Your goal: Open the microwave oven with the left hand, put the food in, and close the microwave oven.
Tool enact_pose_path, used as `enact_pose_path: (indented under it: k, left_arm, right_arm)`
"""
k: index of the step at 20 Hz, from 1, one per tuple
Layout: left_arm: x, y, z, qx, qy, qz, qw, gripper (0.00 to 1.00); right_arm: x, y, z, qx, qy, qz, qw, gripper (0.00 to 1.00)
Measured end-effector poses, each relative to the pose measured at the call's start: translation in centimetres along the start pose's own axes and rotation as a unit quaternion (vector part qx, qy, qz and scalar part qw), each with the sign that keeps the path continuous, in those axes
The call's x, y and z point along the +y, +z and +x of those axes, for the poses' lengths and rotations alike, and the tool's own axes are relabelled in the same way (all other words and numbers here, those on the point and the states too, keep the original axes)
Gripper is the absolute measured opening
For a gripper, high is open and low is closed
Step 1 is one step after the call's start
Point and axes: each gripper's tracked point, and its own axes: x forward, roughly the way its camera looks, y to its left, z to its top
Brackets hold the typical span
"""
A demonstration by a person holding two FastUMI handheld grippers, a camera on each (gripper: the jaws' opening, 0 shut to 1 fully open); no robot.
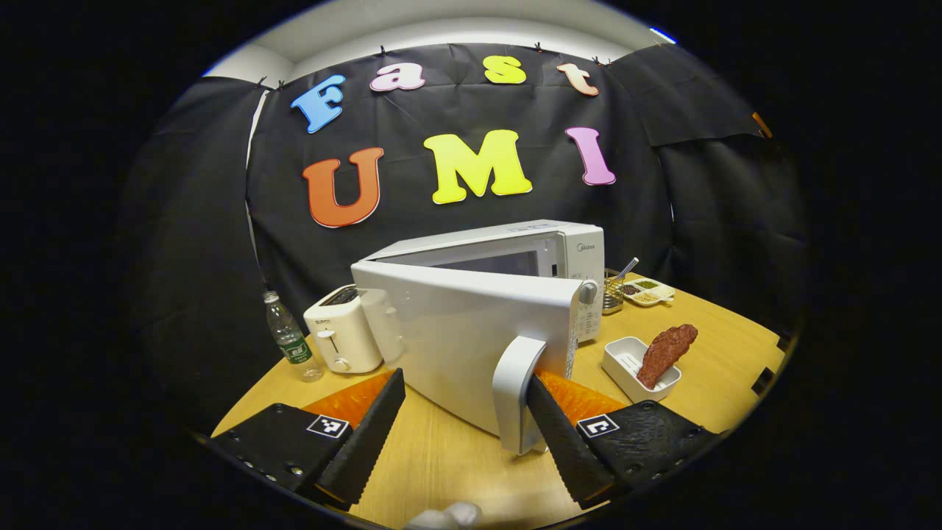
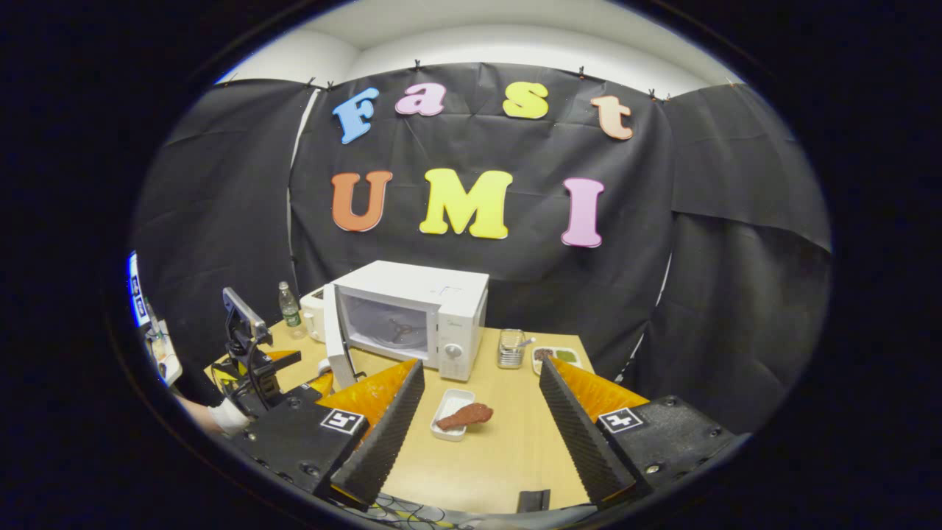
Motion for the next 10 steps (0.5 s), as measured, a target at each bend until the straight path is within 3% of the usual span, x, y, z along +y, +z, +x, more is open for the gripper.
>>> enact_pose_path:
  k: [2, 3, 10]
  left_arm:
    - [2.1, -0.9, -1.4, 0.006, 0.01, 0.003, 1.0, 0.96]
    - [3.4, -1.2, -2.1, 0.009, 0.017, 0.006, 1.0, 0.96]
    - [12.3, -4.1, -6.1, 0.031, 0.067, 0.001, 0.997, 0.96]
  right_arm:
    - [1.6, -0.4, -0.2, 0.002, 0.008, 0.003, 1.0, 1.0]
    - [2.6, -0.7, -0.3, 0.004, 0.013, 0.005, 1.0, 0.91]
    - [8.1, -2.2, -0.3, 0.015, 0.042, 0.003, 0.999, 0.91]
